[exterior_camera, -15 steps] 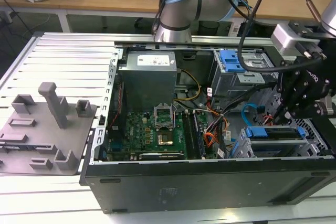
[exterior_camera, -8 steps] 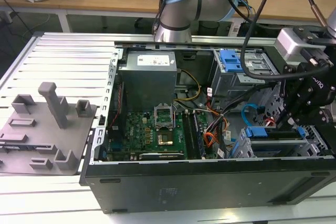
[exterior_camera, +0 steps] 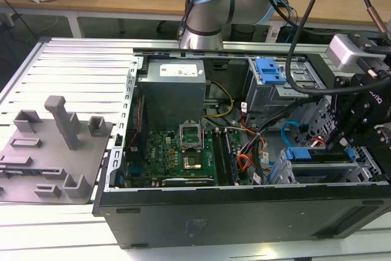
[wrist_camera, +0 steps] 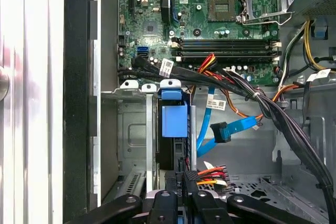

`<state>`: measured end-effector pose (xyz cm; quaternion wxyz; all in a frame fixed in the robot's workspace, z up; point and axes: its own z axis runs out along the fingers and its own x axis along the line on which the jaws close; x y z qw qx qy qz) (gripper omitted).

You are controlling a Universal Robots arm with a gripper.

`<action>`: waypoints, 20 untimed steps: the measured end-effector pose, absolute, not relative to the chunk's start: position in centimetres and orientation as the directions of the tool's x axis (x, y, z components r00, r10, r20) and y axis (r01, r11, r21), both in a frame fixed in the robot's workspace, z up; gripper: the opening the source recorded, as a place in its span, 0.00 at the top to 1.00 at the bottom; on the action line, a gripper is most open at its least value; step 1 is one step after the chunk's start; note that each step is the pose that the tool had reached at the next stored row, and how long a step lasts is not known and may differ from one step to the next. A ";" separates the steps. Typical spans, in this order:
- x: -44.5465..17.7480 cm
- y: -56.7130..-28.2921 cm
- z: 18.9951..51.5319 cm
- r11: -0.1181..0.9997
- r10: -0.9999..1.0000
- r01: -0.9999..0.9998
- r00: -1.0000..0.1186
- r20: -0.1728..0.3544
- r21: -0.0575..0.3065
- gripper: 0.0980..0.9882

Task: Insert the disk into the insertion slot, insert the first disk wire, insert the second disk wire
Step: 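Insert the first disk wire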

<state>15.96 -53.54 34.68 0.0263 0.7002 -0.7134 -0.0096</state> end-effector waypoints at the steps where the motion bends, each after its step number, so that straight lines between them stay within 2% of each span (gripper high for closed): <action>1: 16.0 -53.5 34.6 0.019 -1.000 -0.999 -0.018 0.024 0.051 0.92; 12: 16.0 -53.5 34.7 0.019 -1.000 -0.999 -0.018 0.023 0.051 0.92; 15: 16.1 -53.5 34.7 0.017 -1.000 -0.998 -0.018 -0.010 0.054 0.92; 20: 16.7 -53.5 34.5 0.017 -1.000 -0.998 -0.018 -0.011 0.061 0.92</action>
